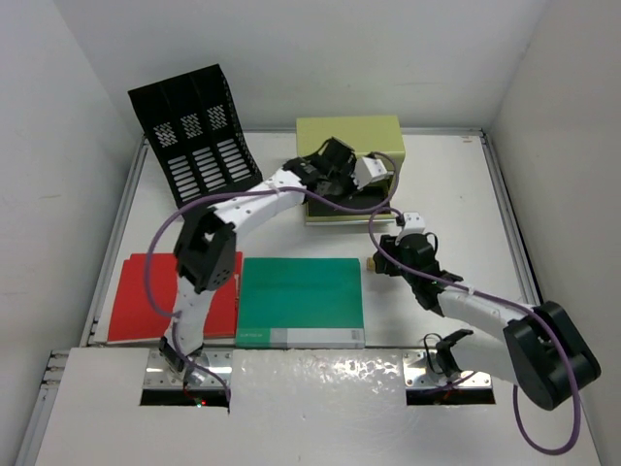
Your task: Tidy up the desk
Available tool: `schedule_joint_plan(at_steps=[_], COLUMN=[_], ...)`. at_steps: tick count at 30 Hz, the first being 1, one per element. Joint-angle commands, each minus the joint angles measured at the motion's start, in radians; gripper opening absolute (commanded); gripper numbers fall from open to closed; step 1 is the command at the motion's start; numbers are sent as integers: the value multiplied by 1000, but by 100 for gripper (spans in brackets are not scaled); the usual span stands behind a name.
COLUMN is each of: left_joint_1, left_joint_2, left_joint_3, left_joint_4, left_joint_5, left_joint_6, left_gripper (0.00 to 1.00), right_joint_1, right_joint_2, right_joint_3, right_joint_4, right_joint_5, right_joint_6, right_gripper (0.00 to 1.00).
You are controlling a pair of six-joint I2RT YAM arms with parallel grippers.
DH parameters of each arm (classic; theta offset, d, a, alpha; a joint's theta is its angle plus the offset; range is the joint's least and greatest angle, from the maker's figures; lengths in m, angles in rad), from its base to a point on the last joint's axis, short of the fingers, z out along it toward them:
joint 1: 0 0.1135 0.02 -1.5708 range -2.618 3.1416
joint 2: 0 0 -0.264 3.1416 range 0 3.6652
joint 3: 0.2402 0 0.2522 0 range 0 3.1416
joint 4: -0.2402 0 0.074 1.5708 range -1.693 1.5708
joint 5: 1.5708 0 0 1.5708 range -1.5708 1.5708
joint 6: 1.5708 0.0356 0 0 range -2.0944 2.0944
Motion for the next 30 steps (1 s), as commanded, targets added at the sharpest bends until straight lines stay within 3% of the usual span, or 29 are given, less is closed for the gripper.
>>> schedule_joint_plan(at_steps=[1, 8, 11, 12, 15, 21, 30], left_joint_1=[-14, -22, -22, -22, -23, -22, -22], left_joint_2=[65, 144, 160, 164, 158, 77, -58], left_joint_3=[57, 51, 48, 49, 49, 11, -9], left_joint_4=[-14, 87, 101, 101, 78, 51, -43], left_joint_5=[-98, -222, -216, -216, -206, -173, -121], left_joint_6=[10, 36, 26, 23, 9, -1, -31], left_gripper=[3, 5, 14, 29, 48, 51, 51], right_joint_1=[-5, -5, -5, -5, -3, 0, 15], right_joint_2=[48, 149, 191, 198, 211, 258, 319], right_joint_3=[1, 16, 41, 45, 48, 88, 156], right_joint_4=[85, 151, 134, 131, 117, 66, 2], right_joint_5=[-19, -53, -79, -77, -70, -62, -58], right_joint_6=[26, 9, -5, -9, -8, -61, -98], right_gripper=[54, 54, 54, 54, 53, 50, 39])
